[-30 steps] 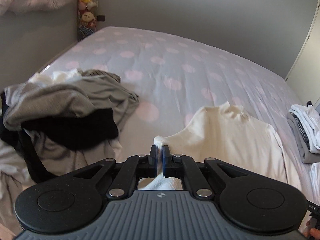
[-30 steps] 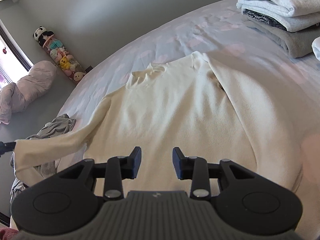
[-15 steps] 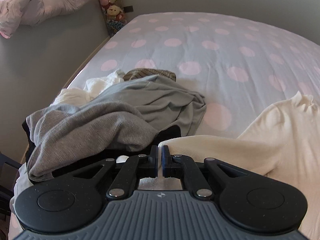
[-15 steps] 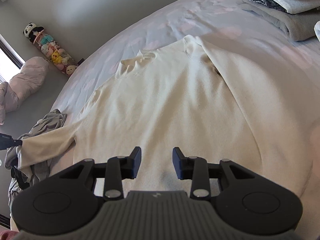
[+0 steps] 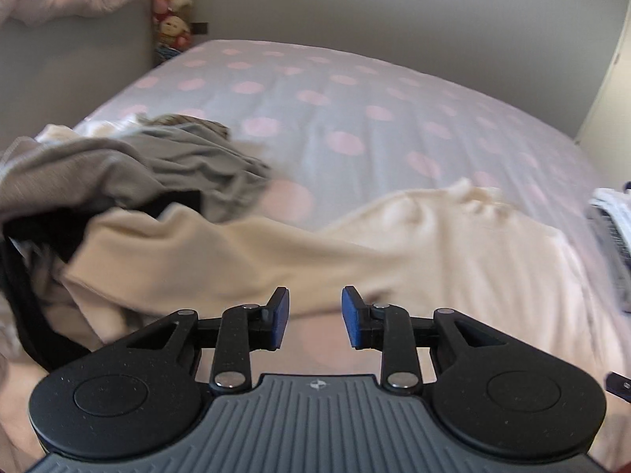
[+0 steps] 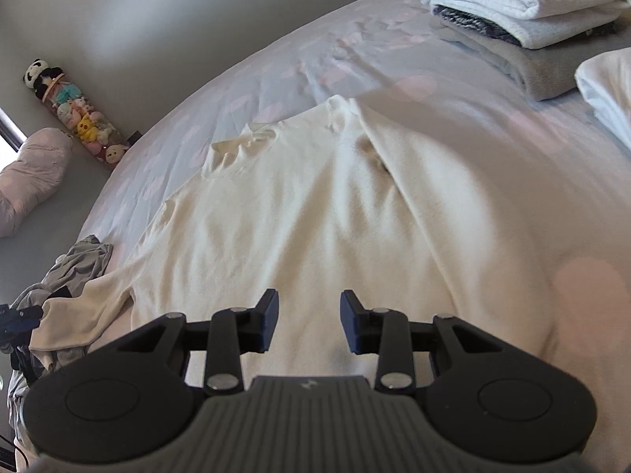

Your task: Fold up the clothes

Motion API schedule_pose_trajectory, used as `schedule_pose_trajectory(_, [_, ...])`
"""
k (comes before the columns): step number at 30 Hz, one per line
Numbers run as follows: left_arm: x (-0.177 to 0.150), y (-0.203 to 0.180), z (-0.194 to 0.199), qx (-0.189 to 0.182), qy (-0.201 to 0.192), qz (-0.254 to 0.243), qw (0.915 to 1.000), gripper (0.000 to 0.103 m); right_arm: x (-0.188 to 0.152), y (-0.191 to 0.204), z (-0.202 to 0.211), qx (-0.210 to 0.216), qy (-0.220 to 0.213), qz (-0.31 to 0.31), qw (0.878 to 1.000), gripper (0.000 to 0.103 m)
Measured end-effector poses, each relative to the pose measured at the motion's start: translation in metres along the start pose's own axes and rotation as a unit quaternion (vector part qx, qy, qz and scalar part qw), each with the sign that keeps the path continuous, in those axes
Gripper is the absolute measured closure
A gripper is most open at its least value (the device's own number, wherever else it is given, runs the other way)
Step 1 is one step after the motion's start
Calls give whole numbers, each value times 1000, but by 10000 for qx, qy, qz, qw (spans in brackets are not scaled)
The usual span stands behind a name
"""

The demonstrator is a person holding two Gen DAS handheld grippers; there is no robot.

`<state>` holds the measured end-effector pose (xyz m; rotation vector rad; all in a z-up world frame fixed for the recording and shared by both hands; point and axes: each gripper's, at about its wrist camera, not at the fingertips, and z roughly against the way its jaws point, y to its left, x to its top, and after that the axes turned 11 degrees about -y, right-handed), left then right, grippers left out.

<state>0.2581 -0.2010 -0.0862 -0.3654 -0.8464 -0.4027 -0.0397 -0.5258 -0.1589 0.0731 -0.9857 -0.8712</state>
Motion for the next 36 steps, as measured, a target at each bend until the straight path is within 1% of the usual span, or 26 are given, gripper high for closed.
schedule_pose_trajectory(2, [-12,-14,6,-176,-22,63,9998,73,8,-3,10,-163,-4,97,9998,59])
schedule_pose_trajectory(4, [-25,-24,8,-346,-64,176,9992,71,12,-3,20,-430,159,464,9979,46])
schedule_pose_trajectory(5, [-32,-27,7,-437,-81,225,9988,70,13,-3,24,-570,255,655,9959,45])
schedule_pose_trajectory(6, [-39,-30,7,-514,-90,251,9983,68,12,-4,27,-679,359,806,9938,44])
schedule_pose_trajectory(8, [-55,-34,2,-599,-42,196,9980,67,6,-7,32,-873,574,1073,9887,44])
schedule_pose_trajectory(12, [-76,-36,-15,-672,351,70,9971,67,-11,-10,30,-970,1108,1316,9803,45])
schedule_pose_trajectory(15, [-80,-31,-20,-673,426,58,9968,66,-23,3,25,-1130,1338,1741,9690,45])
schedule_pose_trajectory(17, [-81,-27,-23,-672,453,100,9967,66,-30,12,21,-1252,1498,2079,9585,45])
schedule_pose_trajectory(18, [-82,-25,-25,-685,475,156,9964,66,-34,16,18,-1334,1594,2286,9511,48])
schedule_pose_trajectory(19, [-82,-23,-26,-699,498,213,9961,66,-37,18,16,-1413,1686,2468,9438,55])
schedule_pose_trajectory(20, [-83,-21,-27,-706,519,265,9958,66,-39,19,14,-1433,1739,2547,9404,61])
schedule_pose_trajectory(22, [-83,-17,-27,-693,550,347,9955,67,-40,17,12,-1426,1814,2629,9368,84])
schedule_pose_trajectory(24, [-83,-14,-26,-683,543,420,9953,66,-35,15,17,-1400,1709,2583,9405,91])
schedule_pose_trajectory(25, [-83,-12,-25,-678,540,456,9952,66,-29,14,22,-1403,1595,2570,9428,93])
schedule_pose_trajectory(27, [-83,-9,-24,-669,533,529,9949,66,-15,12,34,-1422,1329,2559,9469,94])
schedule_pose_trajectory(30, [-83,-8,-24,-659,556,586,9946,66,17,1,50,-1544,998,2482,9511,94])
schedule_pose_trajectory(32, [-83,-10,-24,-669,565,550,9946,66,39,-11,56,-1691,824,2420,9519,94])
schedule_pose_trajectory(36, [-85,-16,-24,-664,568,424,9953,66,78,-43,51,-2043,652,2325,9487,94])
